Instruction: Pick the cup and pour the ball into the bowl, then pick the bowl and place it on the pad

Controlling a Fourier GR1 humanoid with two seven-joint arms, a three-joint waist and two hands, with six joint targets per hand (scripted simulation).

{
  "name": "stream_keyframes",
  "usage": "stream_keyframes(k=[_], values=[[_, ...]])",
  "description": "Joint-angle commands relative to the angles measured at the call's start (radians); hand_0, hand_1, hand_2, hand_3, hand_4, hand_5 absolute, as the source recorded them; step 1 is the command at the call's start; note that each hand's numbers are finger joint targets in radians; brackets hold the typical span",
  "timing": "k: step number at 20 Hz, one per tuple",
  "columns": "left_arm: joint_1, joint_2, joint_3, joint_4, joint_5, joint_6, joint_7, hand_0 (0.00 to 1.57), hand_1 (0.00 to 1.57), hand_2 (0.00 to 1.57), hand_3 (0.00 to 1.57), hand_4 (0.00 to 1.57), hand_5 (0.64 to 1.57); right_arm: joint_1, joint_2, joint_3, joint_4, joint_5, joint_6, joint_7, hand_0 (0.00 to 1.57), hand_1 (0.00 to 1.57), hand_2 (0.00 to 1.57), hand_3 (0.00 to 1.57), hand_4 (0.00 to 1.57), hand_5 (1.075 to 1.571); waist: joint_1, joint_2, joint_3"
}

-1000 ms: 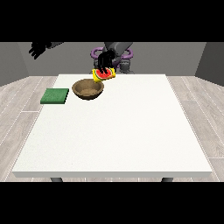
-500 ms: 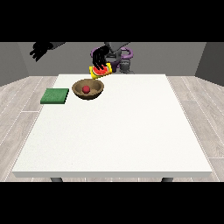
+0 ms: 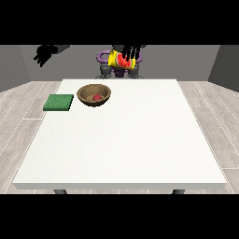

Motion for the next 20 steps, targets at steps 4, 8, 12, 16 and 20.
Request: stream_keyframes(k=[4,8,12,16,20], values=[[0.041,0.021,0.404,-0.205,0.491,0.030,-0.162,0.00,0.00,0.00,0.00,1.15,1.568,0.006,0.011,-0.002,-0.004,0.028,-0.064,0.002,0.00,0.00,0.00,0.00,0.78,1.556,0.104,0.003,-0.0117],[0.045,0.046,0.577,-0.272,0.764,-0.135,-0.234,0.00,0.00,0.00,0.00,1.06,1.570,0.051,0.092,0.024,0.011,0.054,-0.105,-0.039,0.00,0.00,0.00,0.00,0.78,1.558,0.141,0.037,-0.0028],[0.102,0.143,0.692,-0.286,0.951,-0.339,-0.325,0.00,0.00,0.00,0.00,1.06,1.566,0.078,0.151,0.021,0.012,0.074,-0.165,-0.111,0.00,0.00,0.00,0.00,0.72,1.566,0.183,0.084,0.0027],[0.043,0.280,0.795,-0.269,1.061,-0.483,-0.296,0.00,0.00,0.00,0.00,1.06,1.558,0.054,0.160,0.002,0.068,0.057,-0.147,-0.178,0.00,0.00,0.00,0.00,0.74,1.565,0.201,0.173,0.0061],[0.136,0.321,0.828,-0.271,1.112,-0.565,-0.362,0.00,0.00,0.00,0.00,1.04,1.558,0.004,0.196,0.011,0.115,0.055,-0.169,-0.203,0.00,0.00,0.00,0.00,0.72,1.566,0.216,0.215,0.0060]])
